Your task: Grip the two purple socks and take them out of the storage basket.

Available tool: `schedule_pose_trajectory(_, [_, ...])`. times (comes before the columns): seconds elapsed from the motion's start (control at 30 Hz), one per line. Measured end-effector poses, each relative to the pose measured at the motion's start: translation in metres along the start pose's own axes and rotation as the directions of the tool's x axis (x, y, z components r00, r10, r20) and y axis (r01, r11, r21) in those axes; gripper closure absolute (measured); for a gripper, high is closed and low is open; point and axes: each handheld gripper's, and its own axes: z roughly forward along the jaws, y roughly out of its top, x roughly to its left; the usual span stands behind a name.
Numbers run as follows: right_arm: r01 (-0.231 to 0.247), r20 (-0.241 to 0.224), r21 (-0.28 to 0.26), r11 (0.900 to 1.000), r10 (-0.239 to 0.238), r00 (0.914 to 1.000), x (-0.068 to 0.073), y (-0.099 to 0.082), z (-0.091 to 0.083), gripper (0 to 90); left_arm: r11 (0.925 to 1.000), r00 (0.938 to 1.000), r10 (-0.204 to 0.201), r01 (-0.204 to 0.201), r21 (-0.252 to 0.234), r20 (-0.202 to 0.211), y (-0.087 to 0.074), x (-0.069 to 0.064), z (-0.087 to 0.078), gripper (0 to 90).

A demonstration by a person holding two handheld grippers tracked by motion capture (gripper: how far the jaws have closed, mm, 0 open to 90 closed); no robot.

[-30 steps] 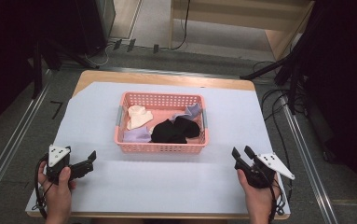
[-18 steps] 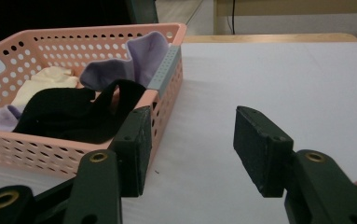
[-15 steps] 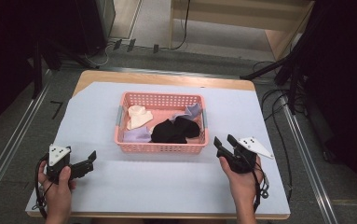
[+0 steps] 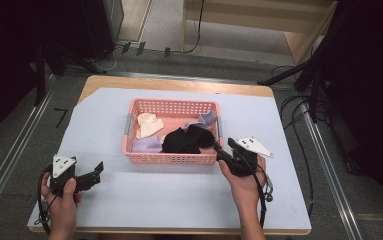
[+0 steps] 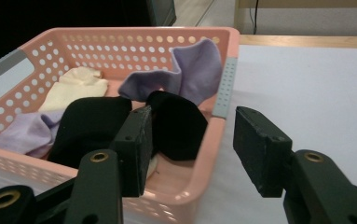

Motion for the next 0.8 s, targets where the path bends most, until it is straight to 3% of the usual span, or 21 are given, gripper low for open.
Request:
schedule_pose_trajectory(0.2, [-0.004,-0.017,0.021,0.9998,0.004,0.9998,0.014,0.003,0.01,50.0,1.0,1.0,0.0,0.0,-0.001,0.0,0.0,0.0,0.0,8.3])
schedule_pose_trajectory(0.47, [0.029,-0.06,0.033,0.999,-0.027,0.9978,0.037,0.008,0.027,54.6,1.0,1.0,0.0,0.0,-0.002,0.0,0.0,0.0,0.0,8.3])
schedule_pose_trajectory(0.8, [0.041,-0.099,0.096,0.9945,-0.031,0.9946,0.066,0.012,0.05,62.1,1.0,1.0,0.0,0.0,0.0,0.0,0.0,0.0,0.0,8.3])
